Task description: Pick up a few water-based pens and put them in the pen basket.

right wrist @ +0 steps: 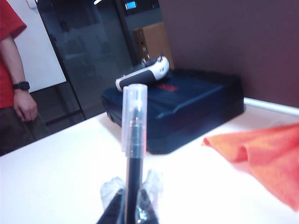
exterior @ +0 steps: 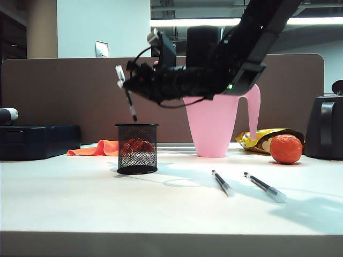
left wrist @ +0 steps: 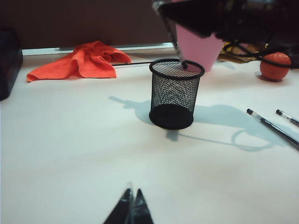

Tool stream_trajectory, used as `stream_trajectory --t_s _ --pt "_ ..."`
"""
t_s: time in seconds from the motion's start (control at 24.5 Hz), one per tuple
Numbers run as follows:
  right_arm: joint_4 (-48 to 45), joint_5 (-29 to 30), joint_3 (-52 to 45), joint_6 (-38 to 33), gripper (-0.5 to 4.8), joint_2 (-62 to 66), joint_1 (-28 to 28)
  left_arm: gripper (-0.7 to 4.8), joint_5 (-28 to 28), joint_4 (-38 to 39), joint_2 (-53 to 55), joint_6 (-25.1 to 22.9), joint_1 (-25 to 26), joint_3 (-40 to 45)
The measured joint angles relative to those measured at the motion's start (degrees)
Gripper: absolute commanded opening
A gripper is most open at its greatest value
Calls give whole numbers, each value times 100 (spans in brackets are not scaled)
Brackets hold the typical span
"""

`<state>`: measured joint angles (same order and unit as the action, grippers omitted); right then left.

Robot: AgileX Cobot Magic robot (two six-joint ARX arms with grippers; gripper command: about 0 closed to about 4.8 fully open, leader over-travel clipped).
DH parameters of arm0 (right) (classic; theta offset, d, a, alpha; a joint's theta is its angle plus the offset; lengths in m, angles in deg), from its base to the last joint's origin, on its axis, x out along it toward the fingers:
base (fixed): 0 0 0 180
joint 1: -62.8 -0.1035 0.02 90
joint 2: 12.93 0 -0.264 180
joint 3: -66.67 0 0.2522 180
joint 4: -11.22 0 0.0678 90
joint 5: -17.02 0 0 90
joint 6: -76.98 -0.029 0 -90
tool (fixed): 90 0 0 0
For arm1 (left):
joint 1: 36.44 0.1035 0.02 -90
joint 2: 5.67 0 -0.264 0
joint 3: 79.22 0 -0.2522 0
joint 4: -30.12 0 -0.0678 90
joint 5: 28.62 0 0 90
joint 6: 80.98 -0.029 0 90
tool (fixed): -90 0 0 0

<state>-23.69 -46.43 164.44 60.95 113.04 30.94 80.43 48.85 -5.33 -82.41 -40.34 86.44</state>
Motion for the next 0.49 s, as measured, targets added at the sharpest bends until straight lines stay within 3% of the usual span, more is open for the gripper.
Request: stream_trajectory --t_s 0.49 --pt "455 -592 2 243 -3 92 4 -3 0 -2 0 0 0 0"
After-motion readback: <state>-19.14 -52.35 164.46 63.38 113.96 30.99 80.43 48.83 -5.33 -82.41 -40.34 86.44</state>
